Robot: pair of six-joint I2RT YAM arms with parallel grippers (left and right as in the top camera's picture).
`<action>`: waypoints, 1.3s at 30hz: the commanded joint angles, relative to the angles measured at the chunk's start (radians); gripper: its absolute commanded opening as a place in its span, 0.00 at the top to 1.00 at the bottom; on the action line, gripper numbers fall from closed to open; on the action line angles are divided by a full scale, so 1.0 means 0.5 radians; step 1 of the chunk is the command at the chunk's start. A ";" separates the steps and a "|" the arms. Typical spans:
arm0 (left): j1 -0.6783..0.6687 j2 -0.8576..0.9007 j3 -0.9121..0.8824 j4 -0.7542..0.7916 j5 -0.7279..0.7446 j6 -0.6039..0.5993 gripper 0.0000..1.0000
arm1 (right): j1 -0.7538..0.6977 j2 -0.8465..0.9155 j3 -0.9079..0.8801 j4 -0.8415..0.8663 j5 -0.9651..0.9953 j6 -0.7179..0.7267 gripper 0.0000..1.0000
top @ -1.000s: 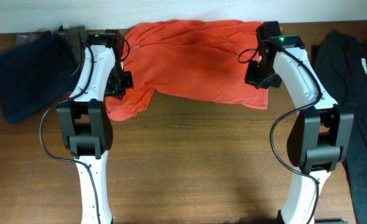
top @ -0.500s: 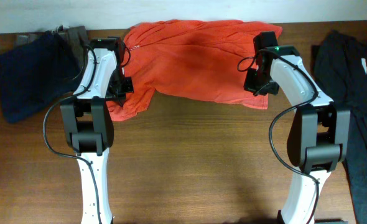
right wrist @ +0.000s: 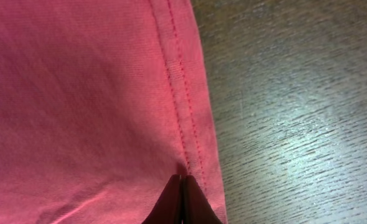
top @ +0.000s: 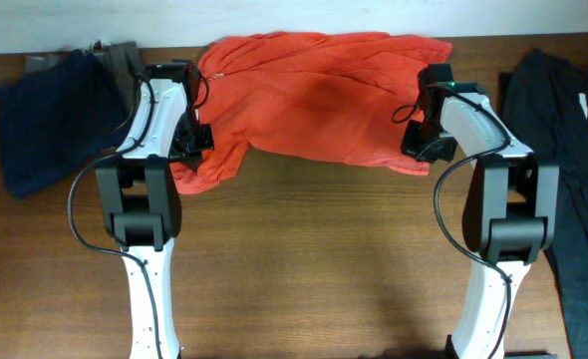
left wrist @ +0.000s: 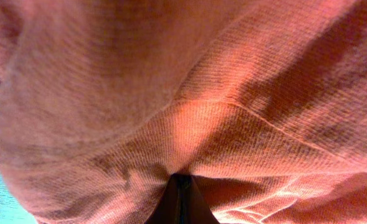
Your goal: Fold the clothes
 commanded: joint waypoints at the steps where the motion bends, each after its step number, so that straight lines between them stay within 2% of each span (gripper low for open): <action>1: 0.005 0.125 -0.153 0.004 -0.013 -0.028 0.99 | 0.011 0.010 -0.018 -0.023 -0.066 -0.001 0.96; 7: 0.005 0.125 -0.298 -0.018 -0.012 -0.028 0.99 | 0.011 0.010 -0.158 -0.039 -0.081 0.001 0.96; 18: -0.008 0.125 -0.639 -0.242 0.175 -0.027 0.99 | 0.009 0.009 -0.246 -0.400 -0.222 0.018 0.96; 27: -0.178 0.094 -0.643 -0.374 0.175 -0.031 0.99 | 0.008 0.005 -0.246 -0.539 -0.117 0.117 0.96; 31: -0.281 -0.029 -0.643 -0.404 0.139 -0.105 0.99 | 0.008 -0.049 -0.246 -0.647 -0.016 0.192 0.96; 35: -0.372 -0.264 -0.643 -0.472 -0.066 -0.265 0.99 | 0.008 -0.230 -0.246 -0.684 -0.015 0.229 0.96; 39: -0.397 -0.552 -0.643 -0.513 -0.092 -0.298 0.99 | 0.008 -0.513 -0.246 -0.663 -0.018 0.229 0.96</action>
